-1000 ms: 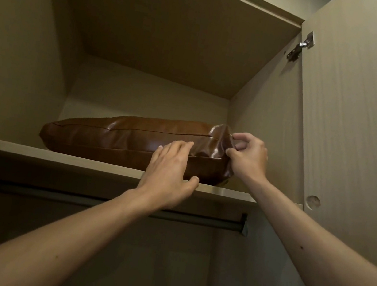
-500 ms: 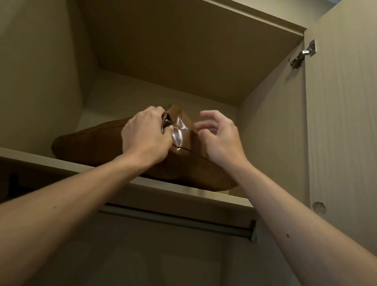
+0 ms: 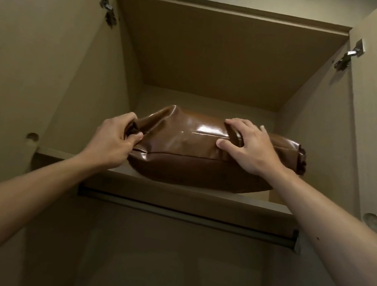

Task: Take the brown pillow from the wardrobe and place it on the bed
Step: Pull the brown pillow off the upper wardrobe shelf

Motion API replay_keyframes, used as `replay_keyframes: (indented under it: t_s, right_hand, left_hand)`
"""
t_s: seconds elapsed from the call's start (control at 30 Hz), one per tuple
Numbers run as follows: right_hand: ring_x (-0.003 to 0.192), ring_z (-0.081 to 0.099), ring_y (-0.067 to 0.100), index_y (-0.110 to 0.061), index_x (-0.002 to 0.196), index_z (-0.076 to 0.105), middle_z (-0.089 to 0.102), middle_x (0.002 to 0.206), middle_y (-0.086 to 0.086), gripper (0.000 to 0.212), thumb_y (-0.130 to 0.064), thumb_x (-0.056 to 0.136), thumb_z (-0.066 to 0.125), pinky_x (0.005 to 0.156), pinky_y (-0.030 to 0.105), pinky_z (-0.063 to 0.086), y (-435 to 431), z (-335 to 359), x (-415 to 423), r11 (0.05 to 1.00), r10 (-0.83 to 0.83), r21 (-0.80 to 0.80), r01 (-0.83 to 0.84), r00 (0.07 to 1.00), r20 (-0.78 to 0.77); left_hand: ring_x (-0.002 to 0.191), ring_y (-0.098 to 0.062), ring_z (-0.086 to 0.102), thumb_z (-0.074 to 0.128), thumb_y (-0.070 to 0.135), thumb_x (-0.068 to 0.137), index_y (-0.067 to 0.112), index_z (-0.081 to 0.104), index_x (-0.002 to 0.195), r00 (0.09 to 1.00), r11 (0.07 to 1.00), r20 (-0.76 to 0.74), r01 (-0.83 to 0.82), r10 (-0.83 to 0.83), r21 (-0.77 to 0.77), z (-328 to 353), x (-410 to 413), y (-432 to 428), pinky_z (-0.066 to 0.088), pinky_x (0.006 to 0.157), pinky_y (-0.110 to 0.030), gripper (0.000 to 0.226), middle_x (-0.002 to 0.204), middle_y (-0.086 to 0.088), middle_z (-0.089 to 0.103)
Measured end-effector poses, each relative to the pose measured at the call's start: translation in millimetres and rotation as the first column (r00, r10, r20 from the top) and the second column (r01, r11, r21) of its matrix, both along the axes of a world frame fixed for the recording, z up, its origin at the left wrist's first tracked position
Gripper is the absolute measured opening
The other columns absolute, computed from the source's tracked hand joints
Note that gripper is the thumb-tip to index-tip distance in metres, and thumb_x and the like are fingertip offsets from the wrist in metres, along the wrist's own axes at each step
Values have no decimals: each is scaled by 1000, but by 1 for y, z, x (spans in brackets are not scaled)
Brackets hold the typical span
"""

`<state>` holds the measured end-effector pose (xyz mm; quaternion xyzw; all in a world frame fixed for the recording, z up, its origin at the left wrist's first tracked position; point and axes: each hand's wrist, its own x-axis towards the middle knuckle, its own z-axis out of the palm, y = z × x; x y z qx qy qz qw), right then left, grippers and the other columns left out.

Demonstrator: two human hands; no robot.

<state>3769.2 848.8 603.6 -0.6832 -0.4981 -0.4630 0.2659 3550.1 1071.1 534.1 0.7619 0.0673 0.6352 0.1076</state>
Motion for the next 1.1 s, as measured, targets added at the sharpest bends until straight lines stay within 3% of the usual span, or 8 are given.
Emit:
replay_keyframes:
  t_s: [0.23,0.33,0.43,0.53,0.7,0.9,1.0,1.1]
  right_hand:
    - [129,57,39,-21,141,60,67,135,13,86,-82,93,24,115,71,29,-21,12,-31,962,-245,89,257,962,-123]
    - [126,58,40,-21,136,63,68,132,13,89,-86,90,24,114,69,32,-30,3,-34,959,-267,62,278,952,-149]
    - [124,60,38,-18,135,64,69,132,11,88,-85,90,29,113,70,34,-36,-9,-38,964,-249,54,259,957,-153]
    - [120,62,35,-17,127,67,70,125,9,79,-81,92,34,113,73,32,-41,-22,-44,968,-228,77,240,965,-130]
    - [105,66,35,-17,110,71,71,101,5,67,-73,97,37,108,64,42,-51,-40,-50,957,-220,170,233,971,-93]
    - [101,67,35,-19,111,66,71,101,6,43,-58,94,60,74,38,39,-66,-46,-40,930,-144,323,177,982,-124]
    - [102,66,30,-22,109,60,64,99,-2,43,-61,90,66,76,37,41,-68,-51,-25,927,-115,331,175,974,-193]
    - [122,56,28,-22,125,54,55,125,2,69,-70,80,71,90,44,49,-70,-53,-10,935,5,335,117,940,-341]
  left_hand:
    - [77,-34,64,68,6,94,13,57,88,981,998,-182,-67,69,17,-13,-43,17,52,70,-47,14,80,-12,65]
    - [83,-23,69,75,3,86,27,54,90,973,996,-213,-81,88,43,-13,-45,14,53,62,-35,32,89,-3,68]
    - [110,-21,65,81,20,81,44,50,126,963,999,-268,-44,42,-1,-7,-47,6,50,86,-31,60,125,-5,66]
    - [116,-26,60,64,64,78,46,31,156,939,994,-327,-112,108,7,-5,-44,-7,46,96,-38,87,147,-7,58]
    - [97,-21,68,35,89,70,37,71,117,936,987,-313,-160,159,21,-19,-37,-22,55,89,-45,78,107,2,74]
    - [82,-24,62,41,78,85,21,66,75,977,976,-121,-188,174,-110,-22,-20,-29,45,72,-38,63,89,-7,66]
    - [96,-26,59,51,82,76,15,57,97,989,956,-109,-129,104,-265,-22,-9,-28,45,81,-38,71,115,-12,58]
    - [118,-27,51,57,92,52,22,36,141,995,914,-96,-21,-19,-405,-31,-4,-27,42,101,-39,114,143,-11,38]
